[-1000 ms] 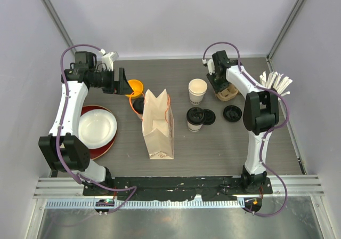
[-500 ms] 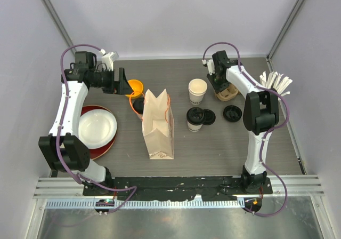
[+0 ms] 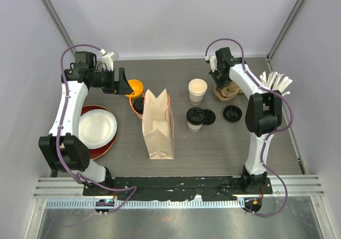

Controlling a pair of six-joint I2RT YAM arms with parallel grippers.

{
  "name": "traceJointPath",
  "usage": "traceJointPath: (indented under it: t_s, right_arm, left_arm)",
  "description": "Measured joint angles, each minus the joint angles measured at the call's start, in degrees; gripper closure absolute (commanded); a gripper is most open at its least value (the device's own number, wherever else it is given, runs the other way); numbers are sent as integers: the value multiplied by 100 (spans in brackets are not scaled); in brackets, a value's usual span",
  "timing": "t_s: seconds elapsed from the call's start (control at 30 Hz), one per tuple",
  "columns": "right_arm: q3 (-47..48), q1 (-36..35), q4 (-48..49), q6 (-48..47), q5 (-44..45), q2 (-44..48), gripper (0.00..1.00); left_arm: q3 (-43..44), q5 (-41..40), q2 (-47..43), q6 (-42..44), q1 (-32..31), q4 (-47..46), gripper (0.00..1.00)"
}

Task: Pack the takeout coffee

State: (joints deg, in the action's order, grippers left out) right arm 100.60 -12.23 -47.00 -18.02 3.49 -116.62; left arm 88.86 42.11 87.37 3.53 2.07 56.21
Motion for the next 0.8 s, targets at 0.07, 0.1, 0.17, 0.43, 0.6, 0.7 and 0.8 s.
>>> traceJointPath:
  t_s: [0.07,0.1,0.17,0.43,0.6,0.7,0.8]
  right_arm:
    - [20,15,4,-4,4,42,93]
    - [22,26,-2,-11,7,68,95]
    - [39,35,-17,-22,26,114,99]
    - [122,35,-66,-162,516,435,99]
    - [118,35,114,-341,1134,927,99]
    - [118,35,365,-492,1373,1353,99]
    - [118,35,595,-616,1523,1733,99]
  left_arm:
    - [0,0,0,0,0,2,15]
    - [0,0,0,0,0,2,15]
    - [0,0,0,0,0,2,15]
    - [0,0,0,2,0,7,15]
    - [26,0,0,-2,0,24,15]
    - [63,-2,0,-4,0,28,15]
    - [138,-2,0,-4,0,31,15]
